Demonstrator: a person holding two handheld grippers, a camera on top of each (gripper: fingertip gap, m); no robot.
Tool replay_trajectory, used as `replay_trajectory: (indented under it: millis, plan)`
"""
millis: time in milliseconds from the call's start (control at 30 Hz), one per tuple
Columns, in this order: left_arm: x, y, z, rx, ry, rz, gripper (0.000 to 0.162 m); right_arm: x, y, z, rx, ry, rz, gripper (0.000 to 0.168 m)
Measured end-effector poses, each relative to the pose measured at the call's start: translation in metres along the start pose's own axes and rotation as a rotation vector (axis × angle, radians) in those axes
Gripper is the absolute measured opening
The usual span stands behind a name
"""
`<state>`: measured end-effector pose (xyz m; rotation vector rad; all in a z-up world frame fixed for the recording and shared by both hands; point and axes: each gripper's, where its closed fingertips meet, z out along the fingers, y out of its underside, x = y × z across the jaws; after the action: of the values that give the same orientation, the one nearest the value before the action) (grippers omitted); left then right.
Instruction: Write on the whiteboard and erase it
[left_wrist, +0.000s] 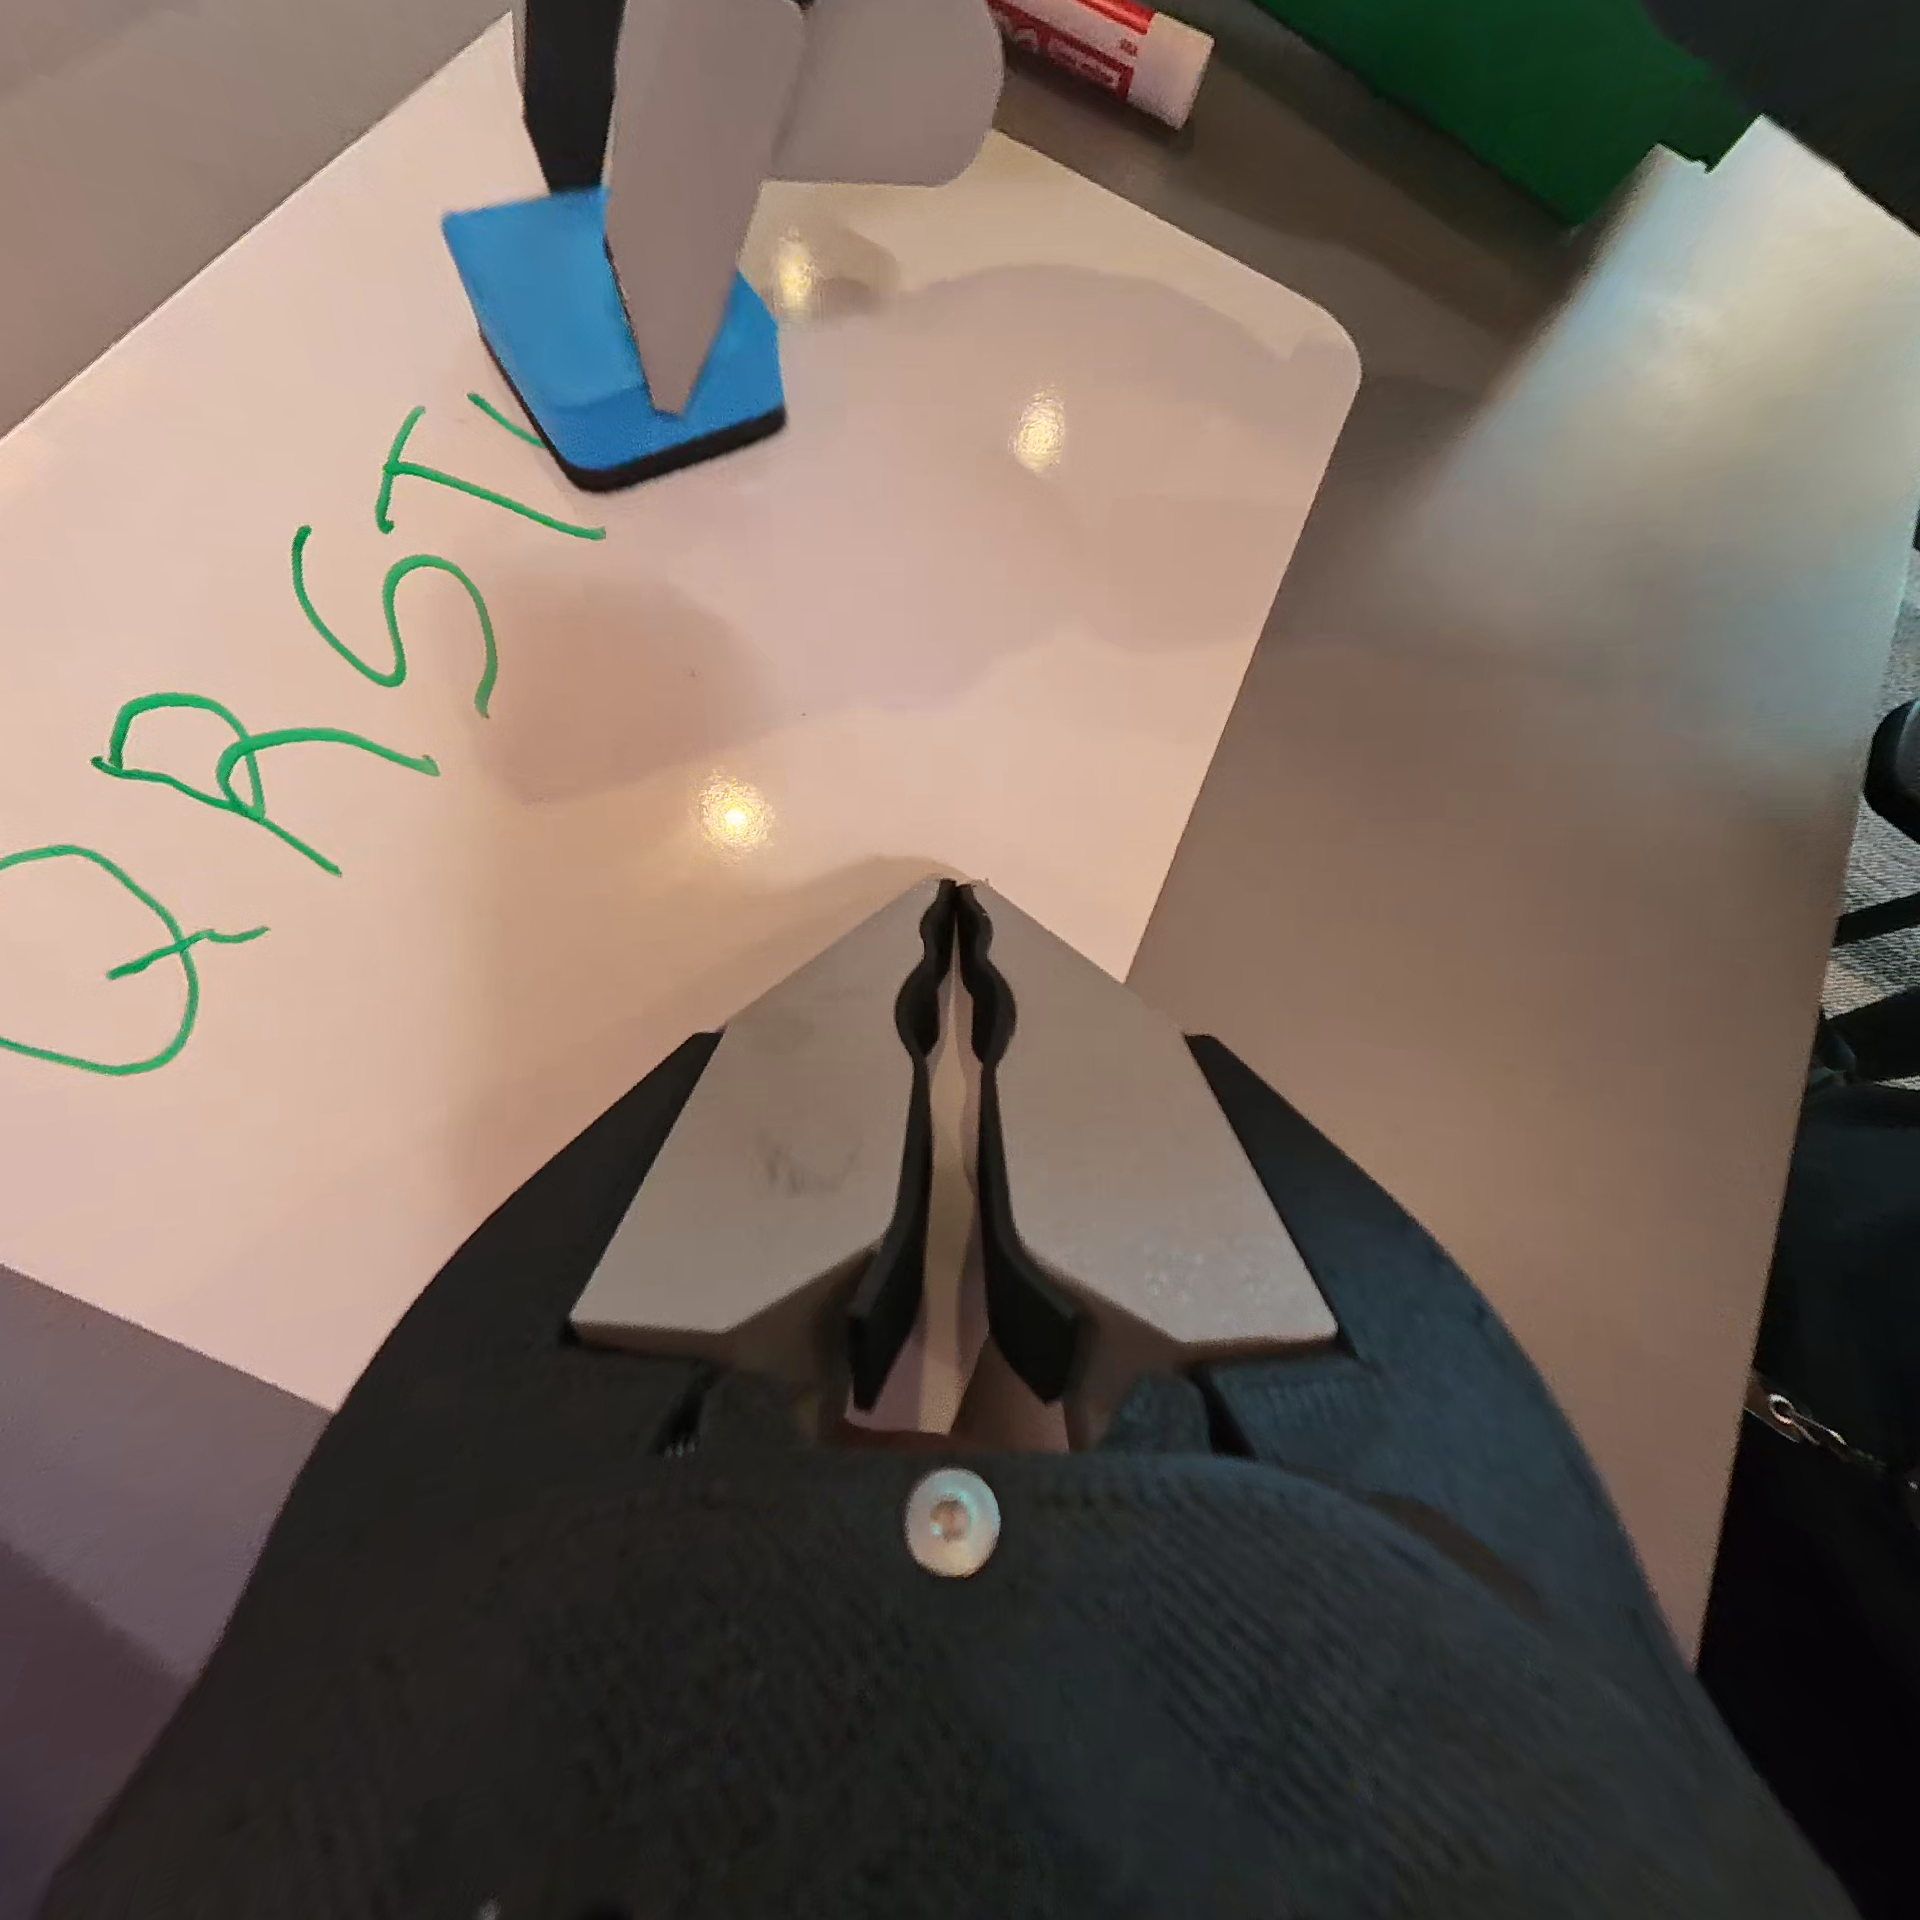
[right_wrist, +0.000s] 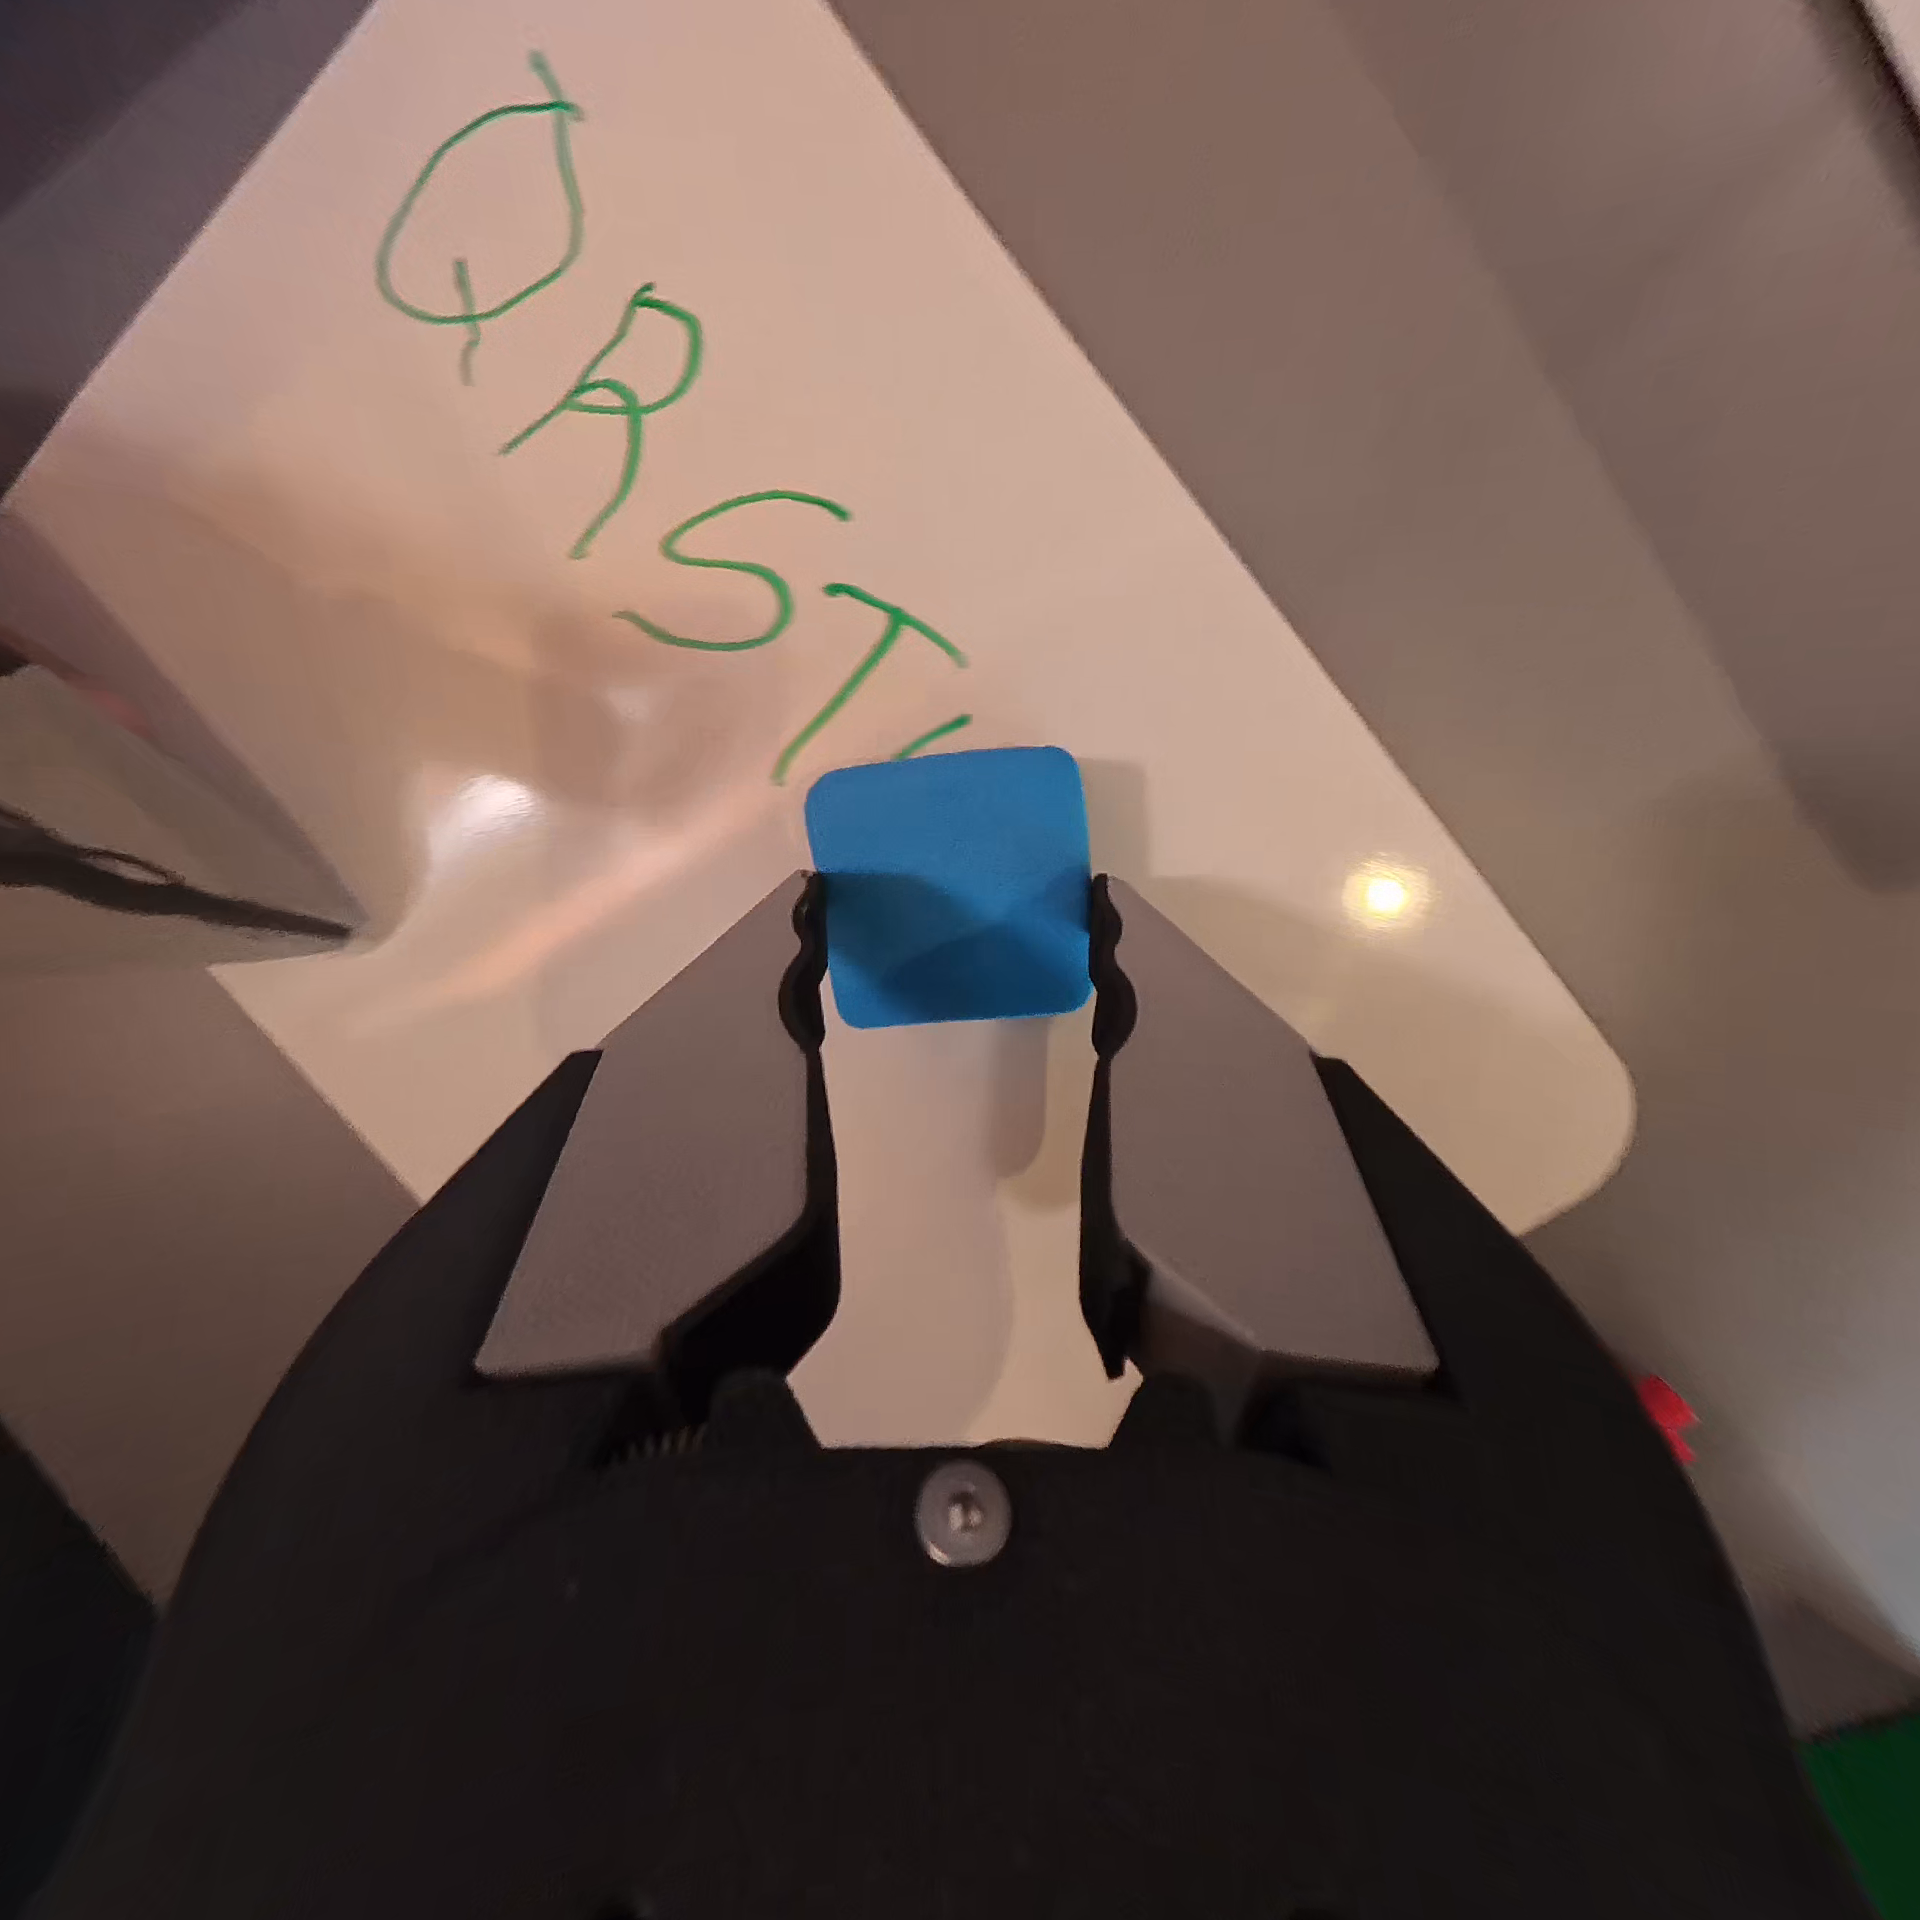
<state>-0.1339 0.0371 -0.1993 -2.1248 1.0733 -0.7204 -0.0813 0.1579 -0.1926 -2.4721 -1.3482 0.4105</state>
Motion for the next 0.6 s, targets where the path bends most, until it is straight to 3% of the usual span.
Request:
replay_trajectory:
  millis: [33,133,267,500,600]
  plan:
    - [0.000,0.000,0.000,0.000,-0.005,0.003,0.000,-0.008,0.001,0.001,-0.019,-0.027,-0.018,0.048]
    - [-0.001,0.000,0.002,-0.003,-0.023,0.023,0.000,-0.015,0.003,0.000,-0.067,-0.036,-0.055,0.048]
    - [0.001,-0.001,0.004,-0.012,-0.014,0.069,0.000,0.012,-0.010,0.002,-0.017,0.064,0.047,0.048]
    - [0.002,-0.001,0.004,-0.014,0.029,0.036,0.000,-0.022,-0.013,0.009,-0.050,-0.031,-0.082,0.048]
    - [0.003,-0.001,0.004,-0.016,0.050,0.024,0.000,0.004,-0.022,0.009,-0.044,0.049,0.018,0.048]
